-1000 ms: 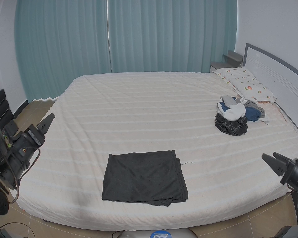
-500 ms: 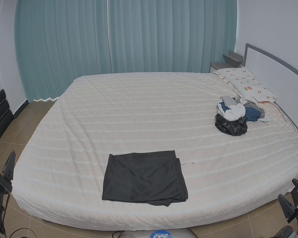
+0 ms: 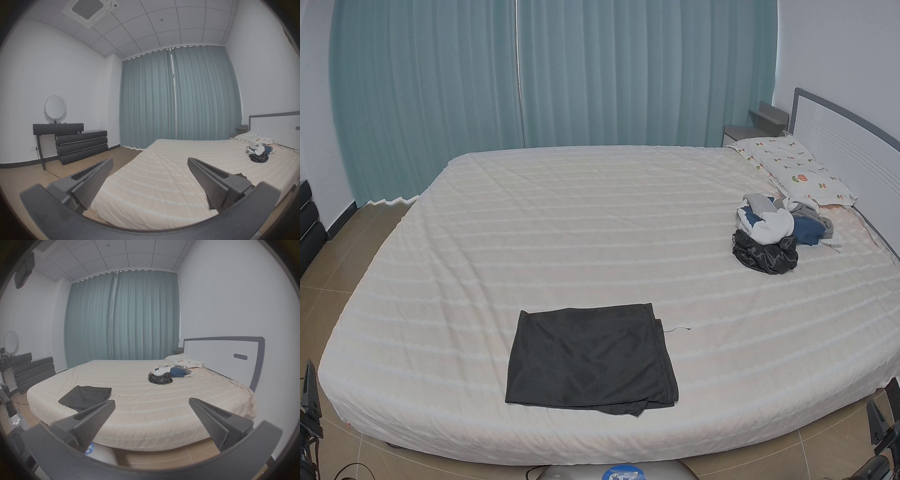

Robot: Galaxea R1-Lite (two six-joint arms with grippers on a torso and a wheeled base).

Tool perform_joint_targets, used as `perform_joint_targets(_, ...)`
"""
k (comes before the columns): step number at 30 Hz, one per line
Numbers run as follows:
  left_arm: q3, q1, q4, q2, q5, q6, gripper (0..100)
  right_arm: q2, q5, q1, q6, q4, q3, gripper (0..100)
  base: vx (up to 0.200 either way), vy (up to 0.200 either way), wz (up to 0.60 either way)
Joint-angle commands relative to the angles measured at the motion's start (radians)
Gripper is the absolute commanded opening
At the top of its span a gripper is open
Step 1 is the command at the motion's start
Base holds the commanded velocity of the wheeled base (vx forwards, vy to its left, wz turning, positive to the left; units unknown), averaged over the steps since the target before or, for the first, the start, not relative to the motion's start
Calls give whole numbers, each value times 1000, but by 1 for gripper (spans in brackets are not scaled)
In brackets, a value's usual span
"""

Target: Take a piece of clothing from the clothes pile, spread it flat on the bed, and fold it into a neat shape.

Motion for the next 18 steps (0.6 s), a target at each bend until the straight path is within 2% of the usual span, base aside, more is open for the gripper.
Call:
perform_joint_targets(1,33,6,0,-75,0,24,100,37,-2,-47,-6,91,-94,100,0,0,0)
perform_joint_targets(6,54,15,8,-115,5,30,100,-31,-5,-58,-4,160,-53,100,0,0,0)
perform_joint_targets(7,61,26,15,-122,4,31,100,-57,-2,-82,-4,160,-36,100,0,0,0)
perform_joint_targets(9,68,39,26,-135,0,34,100,-98,17,-116,-7,165,-22,100,0,0,0)
perform_joint_targets(13,91,39,32,-150,-3,40,100,-106,61,-115,5,133,4,100,0,0,0)
perform_joint_targets(15,114,49,32,-187,-32,40,100,-106,146,-115,19,1,67,100,0,0,0)
perform_joint_targets(17,123,53,37,-192,-59,36,100,-106,196,-115,1,-117,133,100,0,0,0)
perform_joint_targets(18,123,53,37,-192,-62,33,100,-106,213,-115,-12,-130,133,100,0,0,0)
